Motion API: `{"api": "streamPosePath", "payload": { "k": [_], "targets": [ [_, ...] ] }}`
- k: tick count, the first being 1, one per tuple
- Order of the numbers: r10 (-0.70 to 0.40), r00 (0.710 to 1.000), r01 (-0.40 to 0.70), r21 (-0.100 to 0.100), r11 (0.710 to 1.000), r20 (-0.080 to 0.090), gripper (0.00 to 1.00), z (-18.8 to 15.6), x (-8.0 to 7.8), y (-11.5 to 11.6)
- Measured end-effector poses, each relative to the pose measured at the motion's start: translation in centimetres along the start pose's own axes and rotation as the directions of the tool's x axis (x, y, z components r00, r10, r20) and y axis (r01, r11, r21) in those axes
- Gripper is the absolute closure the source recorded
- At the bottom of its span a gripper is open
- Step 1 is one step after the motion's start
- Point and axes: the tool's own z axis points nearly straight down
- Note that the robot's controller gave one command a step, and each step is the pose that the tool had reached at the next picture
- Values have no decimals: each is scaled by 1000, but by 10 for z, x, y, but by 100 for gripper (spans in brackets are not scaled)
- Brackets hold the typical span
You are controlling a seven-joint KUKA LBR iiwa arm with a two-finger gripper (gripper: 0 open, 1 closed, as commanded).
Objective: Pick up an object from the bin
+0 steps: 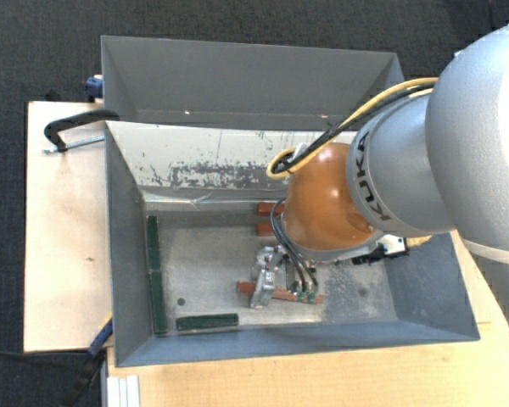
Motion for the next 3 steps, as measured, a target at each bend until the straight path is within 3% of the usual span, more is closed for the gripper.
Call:
{"api": "streamPosePath", "payload": {
  "k": [1, 2, 3],
  "targets": [
    [1, 1000, -1, 0, 1000, 0, 100, 0, 0, 0],
    [15, 1000, -15, -1, 1000, 3, 100, -46, -44, 4],
    [-8, 1000, 8, -1, 1000, 6, 100, -144, -3, 27]
  ]
}}
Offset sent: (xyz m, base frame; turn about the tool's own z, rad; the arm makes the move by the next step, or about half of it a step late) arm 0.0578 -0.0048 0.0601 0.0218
